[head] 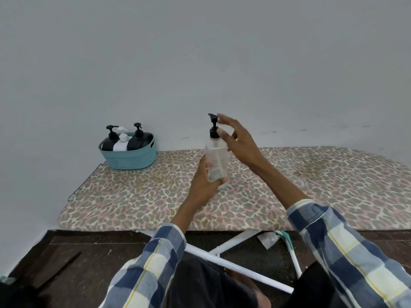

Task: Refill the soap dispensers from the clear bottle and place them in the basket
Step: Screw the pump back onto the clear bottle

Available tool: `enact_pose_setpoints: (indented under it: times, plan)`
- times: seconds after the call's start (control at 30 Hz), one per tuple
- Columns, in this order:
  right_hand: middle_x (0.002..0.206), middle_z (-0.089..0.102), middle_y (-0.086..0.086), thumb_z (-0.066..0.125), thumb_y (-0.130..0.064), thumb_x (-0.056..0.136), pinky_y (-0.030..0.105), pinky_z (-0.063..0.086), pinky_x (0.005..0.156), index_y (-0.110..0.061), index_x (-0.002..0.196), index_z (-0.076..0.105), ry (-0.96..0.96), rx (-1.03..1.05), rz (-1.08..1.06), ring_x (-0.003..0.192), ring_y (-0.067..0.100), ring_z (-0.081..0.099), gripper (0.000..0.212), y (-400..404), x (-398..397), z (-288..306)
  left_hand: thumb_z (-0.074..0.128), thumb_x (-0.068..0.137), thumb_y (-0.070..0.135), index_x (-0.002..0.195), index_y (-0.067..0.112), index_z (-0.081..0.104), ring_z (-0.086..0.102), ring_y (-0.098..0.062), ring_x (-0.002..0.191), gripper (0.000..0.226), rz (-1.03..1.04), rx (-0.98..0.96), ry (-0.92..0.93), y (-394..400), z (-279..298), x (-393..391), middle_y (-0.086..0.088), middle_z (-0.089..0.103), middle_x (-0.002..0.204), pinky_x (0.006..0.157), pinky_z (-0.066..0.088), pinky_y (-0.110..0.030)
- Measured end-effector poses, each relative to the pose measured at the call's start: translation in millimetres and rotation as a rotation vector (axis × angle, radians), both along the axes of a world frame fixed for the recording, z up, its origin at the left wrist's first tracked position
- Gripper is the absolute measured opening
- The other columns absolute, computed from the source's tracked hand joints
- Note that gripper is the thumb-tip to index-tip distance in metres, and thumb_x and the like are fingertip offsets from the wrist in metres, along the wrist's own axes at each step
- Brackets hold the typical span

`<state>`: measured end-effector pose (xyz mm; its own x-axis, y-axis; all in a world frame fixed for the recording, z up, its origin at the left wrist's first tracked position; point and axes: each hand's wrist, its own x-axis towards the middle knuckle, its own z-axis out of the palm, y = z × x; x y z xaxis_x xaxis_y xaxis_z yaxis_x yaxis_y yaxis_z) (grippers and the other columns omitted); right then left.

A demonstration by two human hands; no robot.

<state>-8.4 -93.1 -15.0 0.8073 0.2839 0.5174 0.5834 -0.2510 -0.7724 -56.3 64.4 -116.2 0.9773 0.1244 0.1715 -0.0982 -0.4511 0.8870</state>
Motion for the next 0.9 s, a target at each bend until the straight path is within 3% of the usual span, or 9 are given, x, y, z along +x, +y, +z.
enact_pose_setpoints:
  times: [0.07,0.13,0.23,0.4,0.53,0.63,0.73,0.8,0.9]
  plan:
    - [0.159,0.051,-0.014,0.054,-0.039,0.112,0.031,0.06,0.079,-0.039,0.162,0.041,-0.05,0.012,0.094,0.071,0.02,0.057,0.051,-2.4,6.5,17.7,0.087,0.089,0.032,0.164,0.033,0.024,0.05,-0.011,0.131,0.099,-0.04,0.008,-0.003,2.7,0.8,1.5,0.01,0.049,0.146,0.104,0.042,-0.032]
    - [0.157,0.054,-0.013,0.053,-0.028,0.114,0.026,0.059,0.077,-0.04,0.157,0.049,-0.114,-0.047,0.164,0.07,0.014,0.057,0.045,-4.4,13.6,33.7,0.086,0.09,0.031,0.163,0.034,0.025,0.047,-0.009,0.129,0.096,-0.076,0.014,0.015,5.3,0.7,3.8,0.013,0.046,0.141,0.105,0.041,-0.033]
    - [0.127,0.065,-0.007,0.058,-0.022,0.111,0.024,0.054,0.073,-0.025,0.126,0.075,-0.222,-0.185,0.107,0.072,0.007,0.06,0.023,-0.9,24.2,46.4,0.086,0.09,0.033,0.161,0.037,0.026,0.046,-0.008,0.129,0.093,-0.094,0.014,0.023,7.7,2.7,3.4,0.016,0.045,0.141,0.104,0.039,-0.031]
    - [0.096,0.056,-0.007,0.069,-0.036,0.103,0.018,0.036,0.07,-0.022,0.106,0.079,-0.347,-0.31,-0.129,0.079,-0.005,0.055,0.017,0.7,28.7,43.8,0.084,0.091,0.034,0.163,0.034,0.025,0.045,-0.009,0.129,0.093,-0.071,0.008,0.024,2.4,0.8,3.9,0.008,0.047,0.151,0.106,0.037,-0.032]
    - [0.104,0.056,-0.009,0.07,-0.049,0.101,0.025,0.042,0.073,-0.026,0.122,0.075,-0.324,-0.308,-0.143,0.078,-0.005,0.056,0.032,2.3,22.6,41.5,0.085,0.091,0.034,0.163,0.034,0.025,0.047,-0.013,0.133,0.094,-0.064,-0.005,0.019,3.0,0.1,4.5,0.005,0.048,0.154,0.109,0.04,-0.035]
    - [0.13,0.045,-0.011,0.069,-0.067,0.094,0.027,0.053,0.075,-0.034,0.151,0.052,-0.232,-0.293,-0.133,0.089,0.004,0.064,0.069,1.7,17.5,27.6,0.084,0.092,0.029,0.162,0.033,0.024,0.047,-0.014,0.133,0.092,-0.079,-0.049,0.012,5.8,3.3,0.1,0.007,0.047,0.149,0.112,0.043,-0.038]
    - [0.143,0.043,-0.007,0.077,-0.069,0.084,0.027,0.055,0.083,-0.032,0.162,0.034,-0.019,-0.249,-0.034,0.107,0.006,0.062,0.097,1.3,16.6,3.7,0.082,0.094,0.024,0.165,0.032,0.02,0.046,-0.018,0.139,0.096,-0.075,-0.123,0.009,17.4,3.8,-2.8,0.005,0.045,0.151,0.11,0.043,-0.035]
    - [0.145,0.051,-0.009,0.082,-0.064,0.082,0.032,0.056,0.092,-0.032,0.162,0.033,0.093,-0.297,0.065,0.116,0.004,0.061,0.099,7.6,17.6,-11.3,0.082,0.095,0.021,0.165,0.033,0.023,0.045,-0.018,0.144,0.092,-0.075,-0.138,-0.001,30.4,3.3,-4.6,0.004,0.045,0.156,0.109,0.045,-0.03]
    - [0.139,0.062,-0.011,0.088,-0.052,0.084,0.038,0.059,0.096,-0.031,0.153,0.046,0.137,-0.349,0.199,0.12,0.008,0.064,0.084,30.9,21.2,-28.5,0.08,0.094,0.01,0.158,0.034,0.031,0.054,-0.007,0.132,0.084,-0.054,-0.121,-0.029,57.2,4.4,-5.5,0.013,0.052,0.144,0.092,0.049,-0.008]
